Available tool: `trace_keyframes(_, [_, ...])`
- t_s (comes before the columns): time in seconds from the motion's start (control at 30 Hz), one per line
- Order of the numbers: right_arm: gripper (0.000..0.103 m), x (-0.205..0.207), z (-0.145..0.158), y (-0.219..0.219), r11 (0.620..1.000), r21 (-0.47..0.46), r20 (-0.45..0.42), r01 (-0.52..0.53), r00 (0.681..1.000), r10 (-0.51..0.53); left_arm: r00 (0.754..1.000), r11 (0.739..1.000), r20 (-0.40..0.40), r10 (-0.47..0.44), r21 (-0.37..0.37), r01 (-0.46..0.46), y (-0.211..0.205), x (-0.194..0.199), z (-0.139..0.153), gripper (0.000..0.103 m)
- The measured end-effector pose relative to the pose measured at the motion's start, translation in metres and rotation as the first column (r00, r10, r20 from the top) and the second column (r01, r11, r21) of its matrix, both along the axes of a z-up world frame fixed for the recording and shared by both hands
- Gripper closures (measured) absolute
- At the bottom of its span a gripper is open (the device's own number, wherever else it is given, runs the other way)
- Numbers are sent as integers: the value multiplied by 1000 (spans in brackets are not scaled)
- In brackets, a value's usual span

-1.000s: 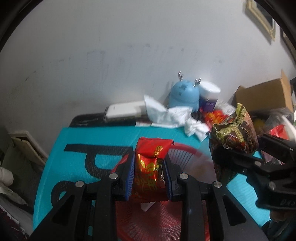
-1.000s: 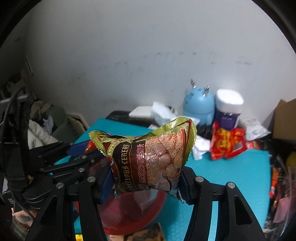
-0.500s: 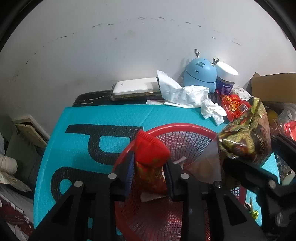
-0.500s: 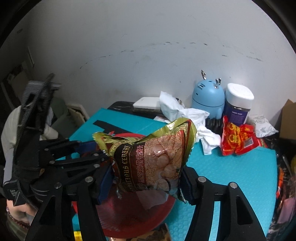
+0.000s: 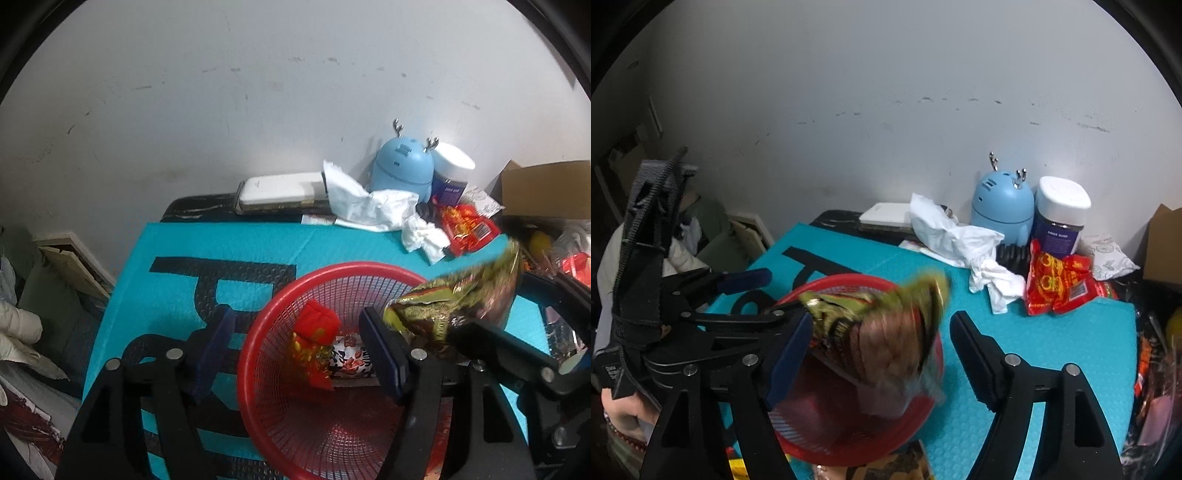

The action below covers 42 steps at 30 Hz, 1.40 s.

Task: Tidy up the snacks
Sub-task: 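Open the left tool over the red basket while the right tool drops the gold bag in, then move both open tools back over the remaining snacks on the table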

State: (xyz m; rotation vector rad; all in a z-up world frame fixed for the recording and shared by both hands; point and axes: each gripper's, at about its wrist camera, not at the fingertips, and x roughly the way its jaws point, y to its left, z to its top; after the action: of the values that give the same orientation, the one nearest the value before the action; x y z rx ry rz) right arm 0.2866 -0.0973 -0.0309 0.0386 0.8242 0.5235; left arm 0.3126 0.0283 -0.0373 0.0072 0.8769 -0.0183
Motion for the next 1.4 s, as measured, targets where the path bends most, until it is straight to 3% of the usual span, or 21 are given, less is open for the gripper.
trace_keyframes(0.6, [26, -12, 19, 2, 999, 30, 65, -11, 998, 9, 990, 1000, 143, 12, 1, -12, 3, -32, 47, 34])
trace_keyframes(0.83, [26, -7, 11, 3, 1000, 7, 36, -3, 999, 3, 990, 1000, 137, 22, 10, -24, 4, -31, 46, 34])
trace_keyframes(1.4, [26, -47, 60, -10, 999, -12, 114, 38, 993, -37, 983, 999, 185, -6, -42, 14, -3, -71, 74, 34])
